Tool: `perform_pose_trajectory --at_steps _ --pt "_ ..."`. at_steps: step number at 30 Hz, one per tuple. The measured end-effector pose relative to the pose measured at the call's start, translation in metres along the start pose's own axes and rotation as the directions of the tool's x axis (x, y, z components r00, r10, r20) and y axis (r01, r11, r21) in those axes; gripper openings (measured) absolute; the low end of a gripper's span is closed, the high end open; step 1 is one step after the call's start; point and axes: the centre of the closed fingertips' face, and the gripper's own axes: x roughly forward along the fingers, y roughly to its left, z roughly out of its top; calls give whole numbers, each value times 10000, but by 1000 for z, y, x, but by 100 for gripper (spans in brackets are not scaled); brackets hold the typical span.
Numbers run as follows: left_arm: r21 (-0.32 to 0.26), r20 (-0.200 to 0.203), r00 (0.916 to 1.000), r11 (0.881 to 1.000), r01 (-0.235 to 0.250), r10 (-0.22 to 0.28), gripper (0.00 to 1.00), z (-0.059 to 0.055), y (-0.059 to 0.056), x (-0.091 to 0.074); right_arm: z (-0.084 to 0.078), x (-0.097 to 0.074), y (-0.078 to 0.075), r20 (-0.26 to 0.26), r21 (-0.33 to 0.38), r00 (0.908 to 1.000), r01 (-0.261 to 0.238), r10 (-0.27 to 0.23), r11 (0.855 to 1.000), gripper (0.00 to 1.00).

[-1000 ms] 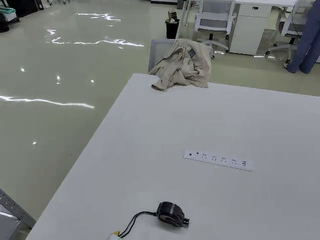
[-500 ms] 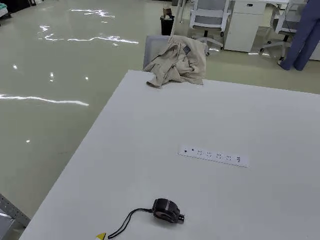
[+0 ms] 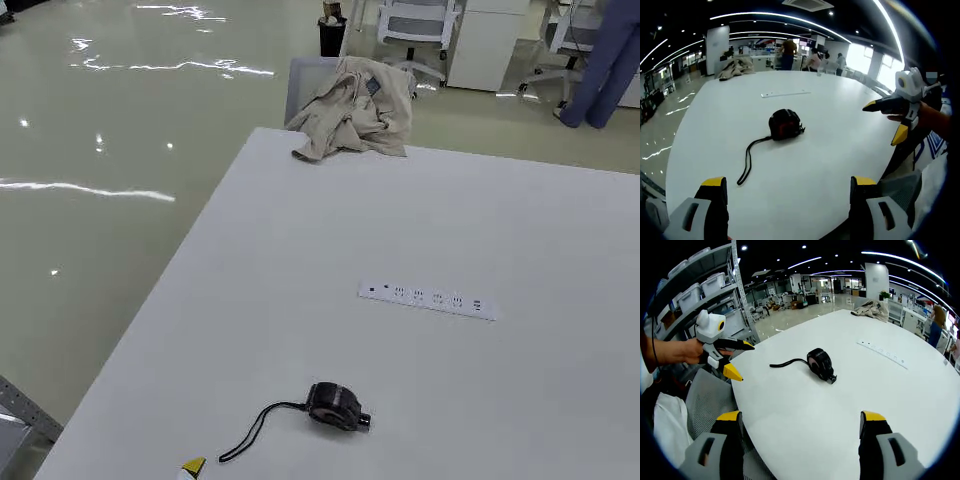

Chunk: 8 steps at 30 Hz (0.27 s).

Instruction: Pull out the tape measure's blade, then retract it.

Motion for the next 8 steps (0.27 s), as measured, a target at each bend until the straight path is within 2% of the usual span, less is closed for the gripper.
perform_pose_trajectory --at_steps 8 --pt "170 -83 9999 9998 141 -140 100 -3 4 -5 -9 -11 0 -169 -79 9998 76 -77 9999 100"
